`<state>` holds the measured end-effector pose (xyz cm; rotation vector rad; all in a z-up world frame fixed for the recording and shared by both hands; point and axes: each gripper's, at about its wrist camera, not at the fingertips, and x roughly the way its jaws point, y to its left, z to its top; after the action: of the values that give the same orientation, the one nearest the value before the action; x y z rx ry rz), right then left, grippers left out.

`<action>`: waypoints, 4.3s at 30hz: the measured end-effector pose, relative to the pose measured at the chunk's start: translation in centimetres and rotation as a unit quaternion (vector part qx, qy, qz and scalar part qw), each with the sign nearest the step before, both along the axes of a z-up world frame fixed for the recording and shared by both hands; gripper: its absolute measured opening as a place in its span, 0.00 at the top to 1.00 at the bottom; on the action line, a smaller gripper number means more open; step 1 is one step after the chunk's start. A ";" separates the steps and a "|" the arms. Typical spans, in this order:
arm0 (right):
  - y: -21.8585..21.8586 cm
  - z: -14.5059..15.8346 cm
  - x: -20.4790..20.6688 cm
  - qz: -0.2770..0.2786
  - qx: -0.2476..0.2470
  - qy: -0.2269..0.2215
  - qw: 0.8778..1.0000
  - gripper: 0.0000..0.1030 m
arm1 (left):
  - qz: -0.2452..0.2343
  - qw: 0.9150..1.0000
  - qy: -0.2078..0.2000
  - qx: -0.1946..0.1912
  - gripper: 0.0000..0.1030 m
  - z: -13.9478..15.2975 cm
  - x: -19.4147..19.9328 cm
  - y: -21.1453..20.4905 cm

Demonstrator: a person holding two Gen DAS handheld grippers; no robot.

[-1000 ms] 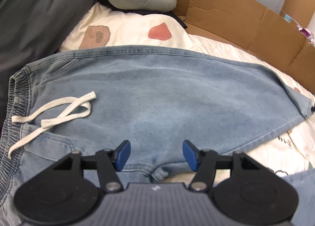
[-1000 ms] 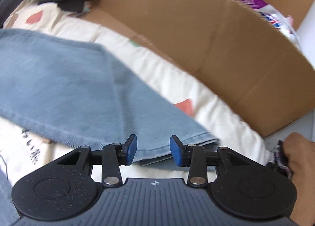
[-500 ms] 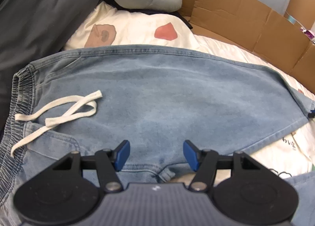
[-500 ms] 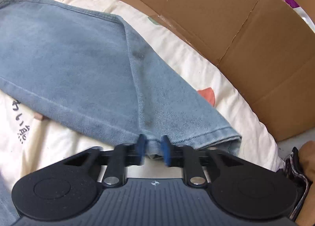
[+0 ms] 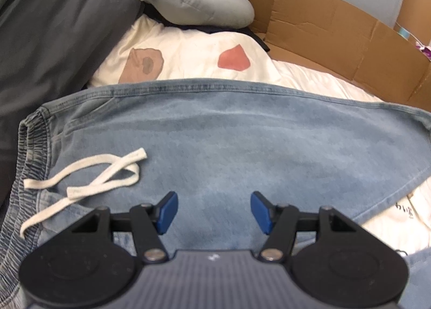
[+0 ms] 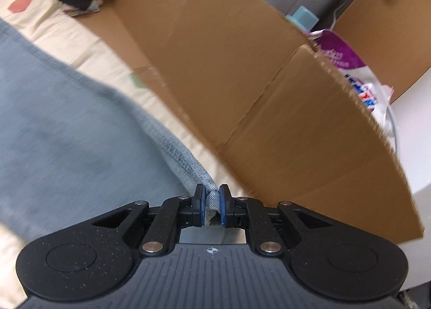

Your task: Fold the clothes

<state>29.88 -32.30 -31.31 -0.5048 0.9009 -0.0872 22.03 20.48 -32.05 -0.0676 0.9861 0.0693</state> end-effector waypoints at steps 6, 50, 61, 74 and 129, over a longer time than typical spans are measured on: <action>-1.2 -0.4 3.3 -0.002 -0.030 -0.032 0.999 0.91 | 0.003 1.000 0.001 0.009 0.39 -0.2 0.4 0.5; -1.4 -5.2 7.3 -0.087 0.096 -0.041 0.991 0.81 | 0.091 0.993 -0.038 0.065 0.40 -6.8 15.6 8.7; 9.2 -4.2 7.8 -0.008 0.255 -0.010 0.967 0.76 | 0.082 0.994 -0.018 0.066 0.41 -7.0 18.1 9.2; 15.5 -5.1 8.0 -0.012 0.264 -0.002 0.965 0.75 | -0.005 0.999 -0.039 -0.005 0.71 -4.2 15.4 0.5; -2.7 18.0 0.5 -0.082 0.325 -0.035 0.941 0.49 | 0.010 0.999 -0.022 0.046 0.48 17.3 11.1 -2.1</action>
<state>30.43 -35.01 -13.33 0.1911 0.8430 0.0432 33.08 18.41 -14.80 0.0058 0.9369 0.1322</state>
